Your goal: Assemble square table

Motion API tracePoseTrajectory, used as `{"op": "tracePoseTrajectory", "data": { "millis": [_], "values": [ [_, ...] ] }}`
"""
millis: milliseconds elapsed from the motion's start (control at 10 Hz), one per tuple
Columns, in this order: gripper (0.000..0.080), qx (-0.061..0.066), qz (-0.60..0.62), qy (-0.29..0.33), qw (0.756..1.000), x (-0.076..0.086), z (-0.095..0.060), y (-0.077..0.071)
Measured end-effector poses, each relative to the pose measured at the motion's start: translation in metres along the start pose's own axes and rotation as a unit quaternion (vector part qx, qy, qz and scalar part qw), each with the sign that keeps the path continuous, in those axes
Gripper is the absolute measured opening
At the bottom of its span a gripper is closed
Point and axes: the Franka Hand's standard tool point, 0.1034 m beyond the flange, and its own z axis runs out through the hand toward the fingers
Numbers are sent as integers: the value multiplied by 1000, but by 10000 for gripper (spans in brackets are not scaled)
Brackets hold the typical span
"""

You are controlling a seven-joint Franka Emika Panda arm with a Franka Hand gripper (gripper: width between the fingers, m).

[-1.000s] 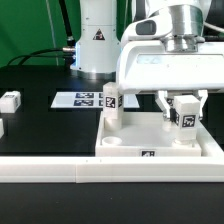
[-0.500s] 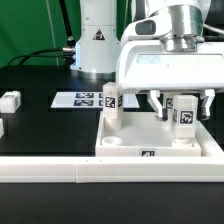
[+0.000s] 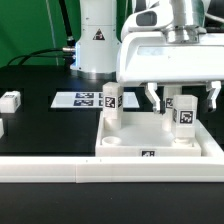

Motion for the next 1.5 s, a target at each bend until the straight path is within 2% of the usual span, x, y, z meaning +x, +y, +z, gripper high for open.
{"op": "tracePoseTrajectory", "data": {
  "millis": [200, 700, 900, 1200, 1400, 1500],
  "values": [
    [649, 4, 4, -4, 1000, 7, -9, -1],
    [649, 3, 6, -20, 1000, 1, -4, 2],
    [649, 16, 13, -102, 995, -7, 1, -1],
    [649, 27, 23, -218, 975, -6, 1, 5],
    [649, 32, 24, -264, 964, -10, 2, 3],
    [649, 32, 23, -256, 966, -8, 3, 2]
  ]
}}
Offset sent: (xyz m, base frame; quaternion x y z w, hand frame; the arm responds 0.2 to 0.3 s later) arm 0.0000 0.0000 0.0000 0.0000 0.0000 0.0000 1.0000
